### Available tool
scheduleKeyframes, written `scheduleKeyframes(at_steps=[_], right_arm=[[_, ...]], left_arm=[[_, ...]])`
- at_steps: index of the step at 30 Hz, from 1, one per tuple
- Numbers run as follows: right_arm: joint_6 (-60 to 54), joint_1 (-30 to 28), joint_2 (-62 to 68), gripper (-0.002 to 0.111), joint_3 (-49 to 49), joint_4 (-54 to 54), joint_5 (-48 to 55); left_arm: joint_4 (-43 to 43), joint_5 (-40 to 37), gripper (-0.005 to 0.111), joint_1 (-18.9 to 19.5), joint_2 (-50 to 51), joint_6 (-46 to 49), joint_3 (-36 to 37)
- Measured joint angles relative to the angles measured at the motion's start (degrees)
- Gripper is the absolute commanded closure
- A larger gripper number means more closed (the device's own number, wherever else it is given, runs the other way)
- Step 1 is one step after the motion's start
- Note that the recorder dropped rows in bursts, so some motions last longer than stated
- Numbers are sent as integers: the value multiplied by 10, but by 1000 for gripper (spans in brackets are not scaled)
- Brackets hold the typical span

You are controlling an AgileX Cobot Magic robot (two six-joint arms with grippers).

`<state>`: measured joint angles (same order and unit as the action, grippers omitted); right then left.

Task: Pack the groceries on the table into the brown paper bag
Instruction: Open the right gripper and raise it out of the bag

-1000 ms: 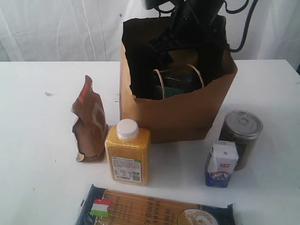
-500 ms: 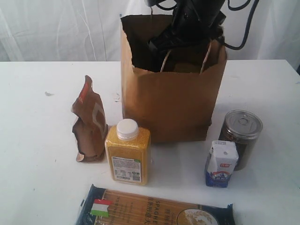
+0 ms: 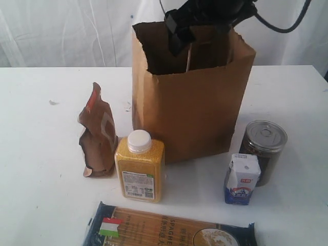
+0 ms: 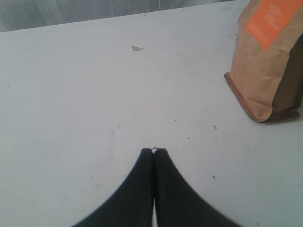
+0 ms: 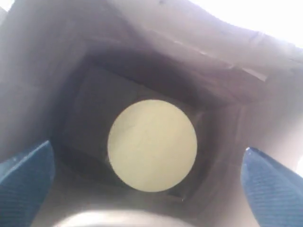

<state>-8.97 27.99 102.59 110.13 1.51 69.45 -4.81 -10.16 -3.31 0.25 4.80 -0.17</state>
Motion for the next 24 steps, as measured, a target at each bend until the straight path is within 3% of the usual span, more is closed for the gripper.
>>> scheduleKeyframes(at_steps=[24], right_arm=[[10,13,-67,3,0,15,-11]], left_arm=[[0,0,107,0,0,0,0]])
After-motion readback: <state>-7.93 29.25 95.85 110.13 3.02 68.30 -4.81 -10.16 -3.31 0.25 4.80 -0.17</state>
